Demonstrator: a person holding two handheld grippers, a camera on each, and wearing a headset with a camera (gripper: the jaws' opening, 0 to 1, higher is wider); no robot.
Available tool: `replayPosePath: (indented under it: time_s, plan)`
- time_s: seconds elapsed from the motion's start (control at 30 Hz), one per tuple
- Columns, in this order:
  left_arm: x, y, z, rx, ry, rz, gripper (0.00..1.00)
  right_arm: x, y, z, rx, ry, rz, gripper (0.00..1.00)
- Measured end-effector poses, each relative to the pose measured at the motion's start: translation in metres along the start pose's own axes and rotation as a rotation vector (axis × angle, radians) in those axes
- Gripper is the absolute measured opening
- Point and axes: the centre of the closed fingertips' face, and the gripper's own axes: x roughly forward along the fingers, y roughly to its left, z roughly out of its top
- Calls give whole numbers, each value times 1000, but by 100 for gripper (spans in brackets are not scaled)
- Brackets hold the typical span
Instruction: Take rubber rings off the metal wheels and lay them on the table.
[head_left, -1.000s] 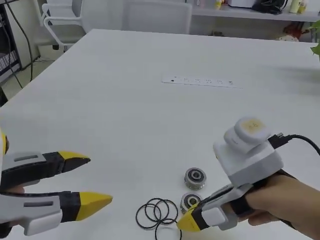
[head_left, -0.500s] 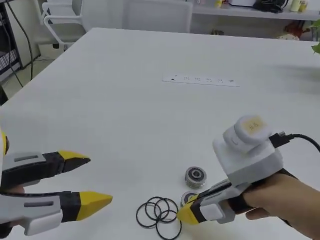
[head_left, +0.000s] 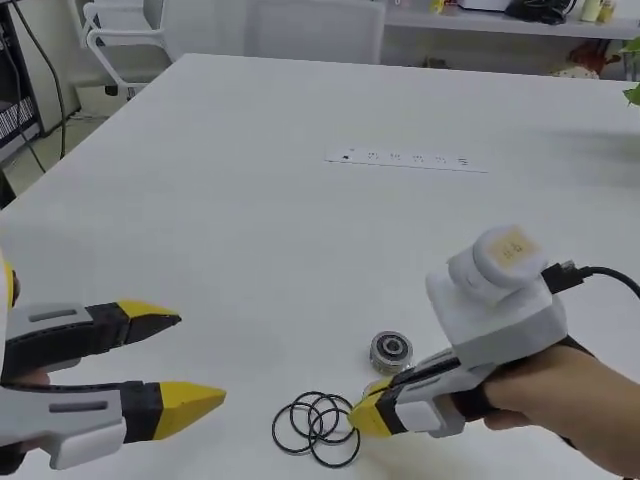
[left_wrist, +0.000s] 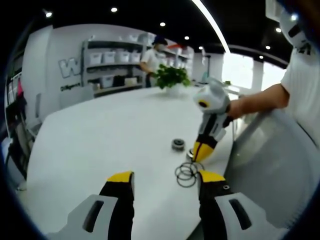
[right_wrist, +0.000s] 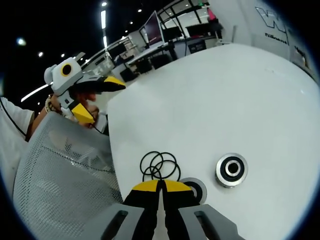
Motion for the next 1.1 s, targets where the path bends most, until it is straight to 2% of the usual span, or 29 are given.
replayPosePath:
  time_s: [0.43,0.6,0.87,1.1]
  plan:
    - [0,1,-1,-2,0,4,52,3,3,6,-40,-26,5,8]
    - [-1,1,0,-5,-3,6,52,1,1,11,-41,-52,-4,9]
    - [0,1,0,-4,-3,3,52,-3,-1,14,-39,-65,-13,10]
    - [0,-1,-3,-7,2,0,52,-11,1,22,-88,-94,-19,15]
